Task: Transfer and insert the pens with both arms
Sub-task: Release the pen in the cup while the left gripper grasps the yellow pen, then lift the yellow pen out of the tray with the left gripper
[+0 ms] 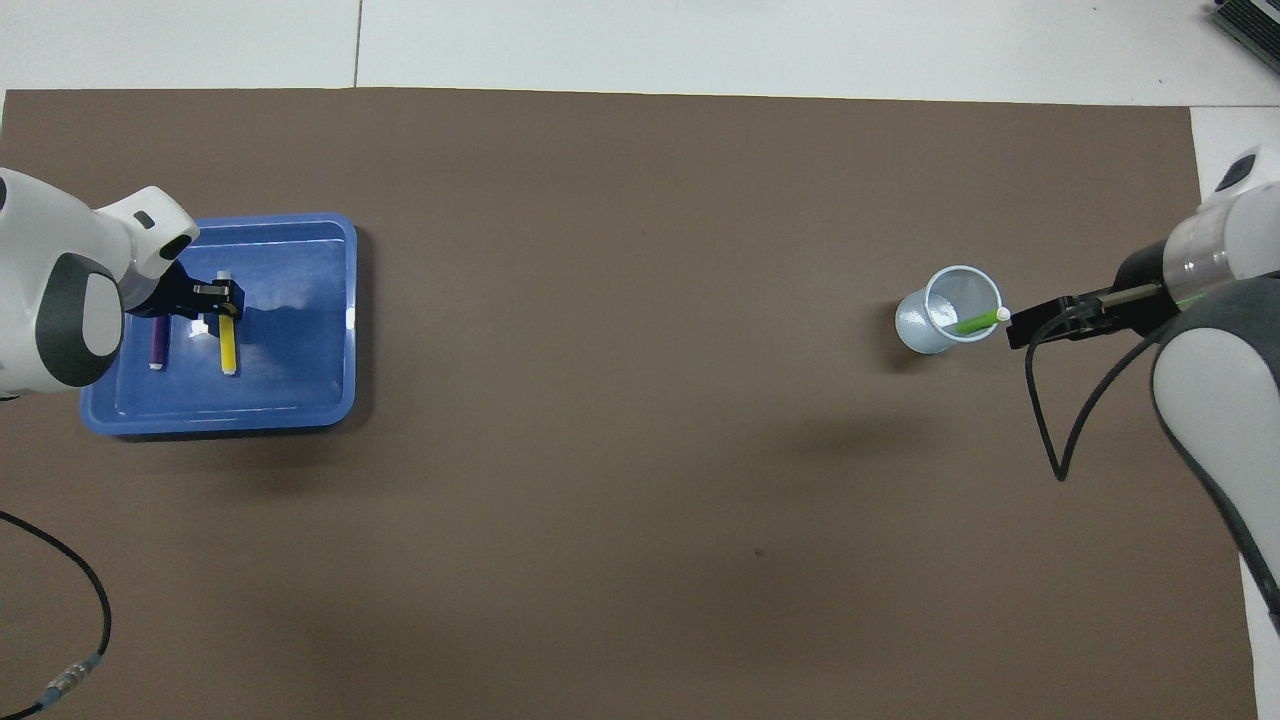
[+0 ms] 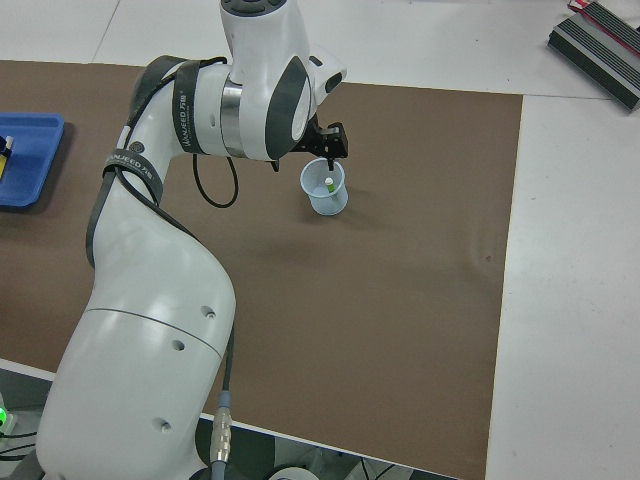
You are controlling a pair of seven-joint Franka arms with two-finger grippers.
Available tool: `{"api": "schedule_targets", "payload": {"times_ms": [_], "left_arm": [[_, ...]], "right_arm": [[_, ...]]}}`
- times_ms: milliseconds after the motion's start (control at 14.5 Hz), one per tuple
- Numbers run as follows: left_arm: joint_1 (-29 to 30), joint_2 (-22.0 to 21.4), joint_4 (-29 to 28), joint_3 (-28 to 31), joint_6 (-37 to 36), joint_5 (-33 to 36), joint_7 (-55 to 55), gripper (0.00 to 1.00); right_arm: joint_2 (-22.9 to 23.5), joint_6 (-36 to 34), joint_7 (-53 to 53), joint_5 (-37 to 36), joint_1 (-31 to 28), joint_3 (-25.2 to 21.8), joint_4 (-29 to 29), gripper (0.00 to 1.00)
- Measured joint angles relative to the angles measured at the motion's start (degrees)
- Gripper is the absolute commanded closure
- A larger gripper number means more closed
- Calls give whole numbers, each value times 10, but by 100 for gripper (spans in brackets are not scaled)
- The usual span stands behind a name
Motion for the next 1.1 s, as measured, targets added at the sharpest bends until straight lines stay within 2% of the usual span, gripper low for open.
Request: {"api": "schedule_targets", "payload": {"times_ms": [138,206,482,550,1101], "left_arm": [[0,-1,-3,0,1,0,0,47],[0,-1,-4,0,1,0,0,51],[0,-2,-10,0,2,0,0,93],[0,-2,-10,0,2,0,0,100],[0,-7,-6,-2,-7,-23,-3,100]], "right_arm": [[-23,-27,1,0,0,1,0,0],[-33,-36,1,0,2,1,0,0],[-50,-50,2,0,8,2,-1,0],[-49,-50,2,0,8,2,-2,0],[-50,-53,2,0,8,2,-5,0]]}}
